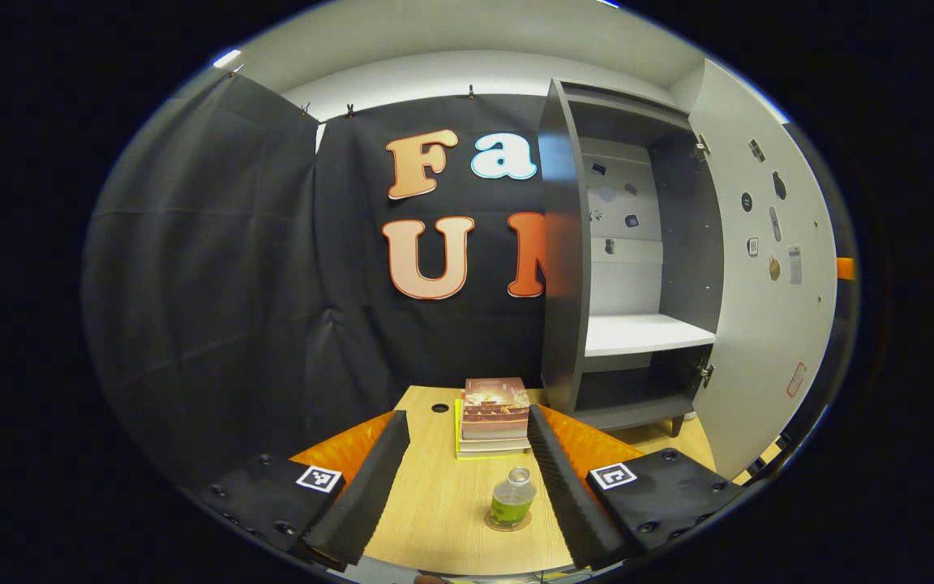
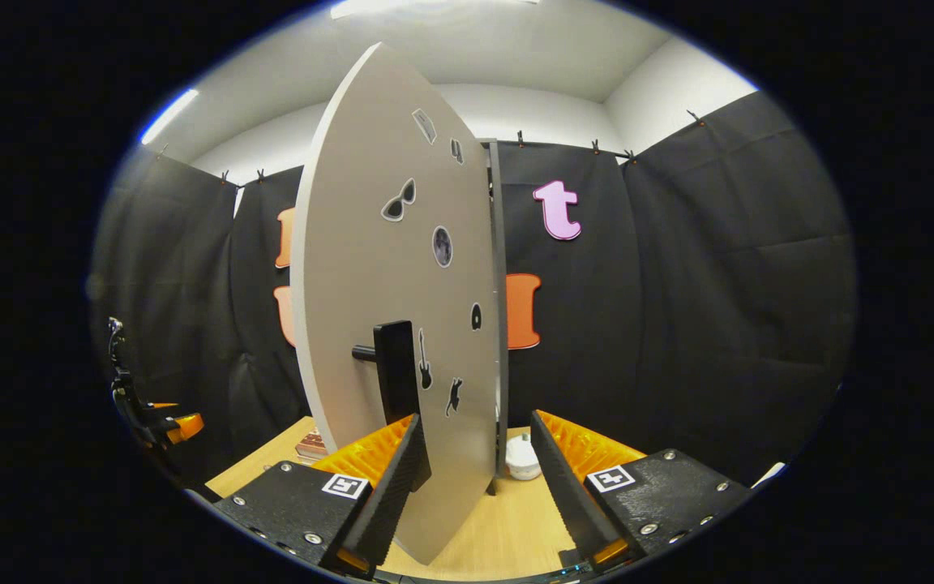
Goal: Open the cabinet door with the right hand, grasp the bottle in the cabinet with the left hand and place it on the coaster, then close the cabinet door with the right hand.
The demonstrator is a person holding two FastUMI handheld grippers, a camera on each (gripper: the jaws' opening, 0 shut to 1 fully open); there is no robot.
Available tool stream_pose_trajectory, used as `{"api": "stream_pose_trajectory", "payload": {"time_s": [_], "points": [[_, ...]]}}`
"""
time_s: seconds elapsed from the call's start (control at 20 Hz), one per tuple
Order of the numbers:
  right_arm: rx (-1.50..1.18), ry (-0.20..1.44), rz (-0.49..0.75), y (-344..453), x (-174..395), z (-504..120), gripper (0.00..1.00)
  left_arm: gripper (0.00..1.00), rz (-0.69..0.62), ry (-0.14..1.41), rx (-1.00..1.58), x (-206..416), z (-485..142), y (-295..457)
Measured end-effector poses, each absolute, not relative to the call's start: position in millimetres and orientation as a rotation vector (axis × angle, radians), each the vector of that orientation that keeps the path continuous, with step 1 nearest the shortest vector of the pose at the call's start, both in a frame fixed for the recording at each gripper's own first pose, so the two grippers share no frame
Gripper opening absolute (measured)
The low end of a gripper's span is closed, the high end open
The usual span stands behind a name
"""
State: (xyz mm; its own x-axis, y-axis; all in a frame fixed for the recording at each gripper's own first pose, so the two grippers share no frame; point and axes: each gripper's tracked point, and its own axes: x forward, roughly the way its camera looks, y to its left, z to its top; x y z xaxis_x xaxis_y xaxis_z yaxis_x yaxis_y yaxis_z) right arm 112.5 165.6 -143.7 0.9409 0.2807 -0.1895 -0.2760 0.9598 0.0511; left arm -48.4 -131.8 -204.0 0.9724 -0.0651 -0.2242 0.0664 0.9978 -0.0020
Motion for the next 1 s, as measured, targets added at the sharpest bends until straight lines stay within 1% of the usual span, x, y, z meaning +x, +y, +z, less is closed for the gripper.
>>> {"api": "stream_pose_trajectory", "payload": {"time_s": [0.25,0.4,0.5,0.75,0.8,0.85,0.9,1.0], "points": [[0.029,0.196,0.329,177,112,-143,0.83,0.94,-0.069,0.197,-0.061,-47,-167,-114],[0.033,0.197,0.361,188,113,-143,0.83,0.95,-0.061,0.168,-0.066,-43,-151,-99],[0.041,0.201,0.383,194,112,-145,0.84,0.94,-0.050,0.157,-0.056,-40,-146,-88],[0.023,0.219,0.444,218,123,-156,0.85,0.96,-0.028,0.150,-0.063,-28,-146,-62],[0.011,0.222,0.450,224,128,-160,0.86,0.96,-0.022,0.151,-0.067,-24,-146,-56],[0.008,0.232,0.460,230,132,-165,0.93,0.96,-0.013,0.154,-0.069,-21,-150,-49],[0.012,0.238,0.476,240,134,-168,0.86,0.96,-0.004,0.159,-0.069,-18,-153,-42],[0.010,0.237,0.489,252,140,-170,0.86,0.96,0.013,0.168,-0.068,-11,-158,-29]]}}
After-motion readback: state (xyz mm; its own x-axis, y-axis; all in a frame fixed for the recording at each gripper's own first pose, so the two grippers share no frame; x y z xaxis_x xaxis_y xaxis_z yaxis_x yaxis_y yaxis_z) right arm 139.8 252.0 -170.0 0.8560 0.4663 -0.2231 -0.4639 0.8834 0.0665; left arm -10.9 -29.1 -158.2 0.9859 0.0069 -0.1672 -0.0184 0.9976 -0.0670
